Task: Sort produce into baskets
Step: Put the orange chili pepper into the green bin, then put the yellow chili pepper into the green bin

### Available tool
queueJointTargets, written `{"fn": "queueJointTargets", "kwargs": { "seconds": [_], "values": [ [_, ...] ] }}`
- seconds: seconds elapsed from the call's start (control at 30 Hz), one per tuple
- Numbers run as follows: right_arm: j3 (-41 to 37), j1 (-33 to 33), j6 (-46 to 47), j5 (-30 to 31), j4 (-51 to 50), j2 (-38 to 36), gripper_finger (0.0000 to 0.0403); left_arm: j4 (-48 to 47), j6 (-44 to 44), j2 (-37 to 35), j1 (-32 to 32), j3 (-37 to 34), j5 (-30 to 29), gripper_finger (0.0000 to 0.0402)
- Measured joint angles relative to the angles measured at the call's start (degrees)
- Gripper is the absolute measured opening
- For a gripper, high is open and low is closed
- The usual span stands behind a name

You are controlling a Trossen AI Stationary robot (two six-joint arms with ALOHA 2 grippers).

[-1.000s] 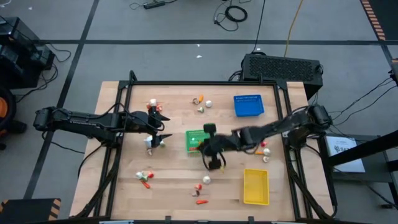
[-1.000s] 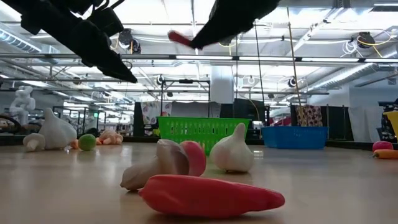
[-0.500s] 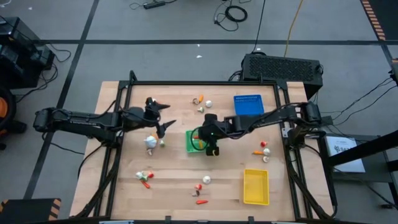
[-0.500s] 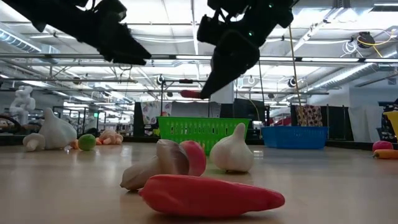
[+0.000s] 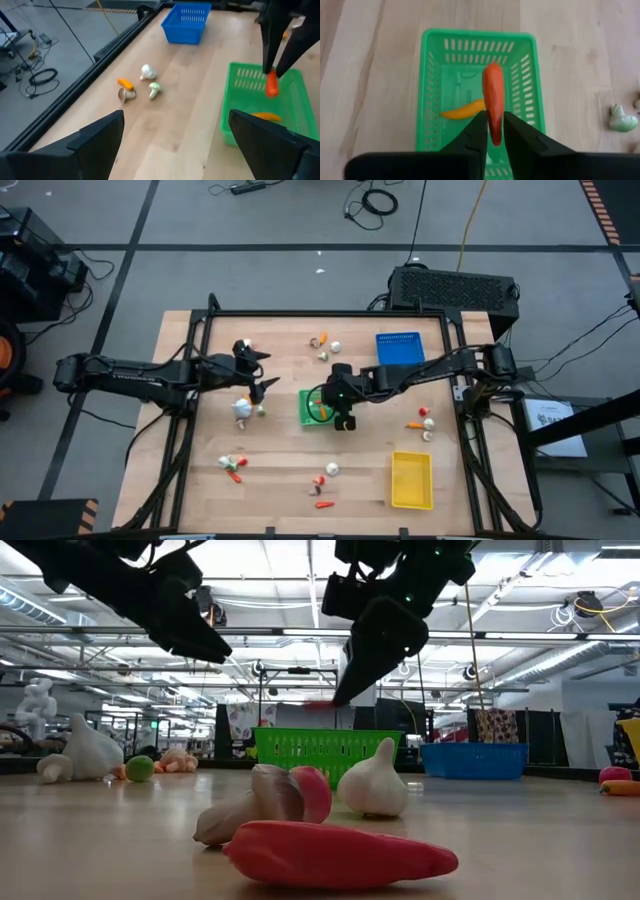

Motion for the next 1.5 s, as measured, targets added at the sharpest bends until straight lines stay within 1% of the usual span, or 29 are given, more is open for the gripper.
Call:
{"fn": "queueJointTargets", "kwargs": {
  "seconds": [0.13, 0.3, 0.4, 0.5, 0.57, 0.7, 0.83, 0.93, 1.1, 1.2, 1.33, 1.43, 1.5],
  "values": [
    [0.00, 0.00, 2.02, 0.00, -0.44, 0.00, 0.0090, -1.03, -1.05, -1.60, -0.25, 0.00, -0.40, 0.0365],
    [0.00, 0.00, 3.02, 0.00, -0.01, 0.00, 0.0113, -5.05, -1.36, -8.28, -1.64, 0.00, -2.91, 0.0365],
    [0.00, 0.08, 2.98, 0.00, 3.13, 0.00, 0.0119, -6.48, -1.50, -13.08, -2.61, -0.02, -3.47, 0.0365],
    [0.00, 0.36, 2.96, 0.00, 8.76, 0.00, 0.0121, -7.12, -1.48, -16.13, -3.76, -0.02, -3.23, 0.0365],
    [0.00, 0.56, 2.76, -0.14, 12.38, 0.00, 0.0121, -7.13, -1.47, -16.96, -4.61, -0.02, -3.03, 0.0365],
    [0.00, 0.71, 2.93, -5.85, 17.60, 0.00, 0.0121, -7.25, -1.42, -16.92, -5.99, -0.02, -2.88, 0.0365],
    [0.00, 1.73, 5.97, -5.64, 21.85, 0.00, 0.0121, -7.20, -1.02, -16.83, -6.38, -0.02, -2.88, 0.0365],
    [1.20, 1.57, 7.93, -5.49, 20.78, 0.01, 0.0121, -7.17, -0.96, -16.83, -6.38, -0.02, -2.88, 0.0365],
    [6.42, -3.51, 13.36, -4.85, 13.70, -0.04, 0.0121, -7.02, -0.91, -16.83, -6.38, -0.02, -2.90, 0.0365],
    [9.25, -7.67, 12.83, -4.85, 6.94, -0.02, 0.0121, -6.82, -0.25, -16.83, -6.36, -0.02, -2.90, 0.0365],
    [11.76, -13.61, 10.40, -4.97, 0.30, -0.07, 0.0121, -5.43, 0.62, -16.83, -6.34, -0.02, -2.92, 0.0365],
    [11.77, -18.79, 15.39, -5.66, -0.95, 0.73, 0.0121, -4.59, 1.60, -16.83, -6.34, -0.02, -2.92, 0.0365],
    [11.77, -22.26, 21.19, -5.46, -1.15, 1.65, 0.0121, -4.46, 1.70, -16.80, -6.34, -0.02, -2.92, 0.0365]
  ]
}}
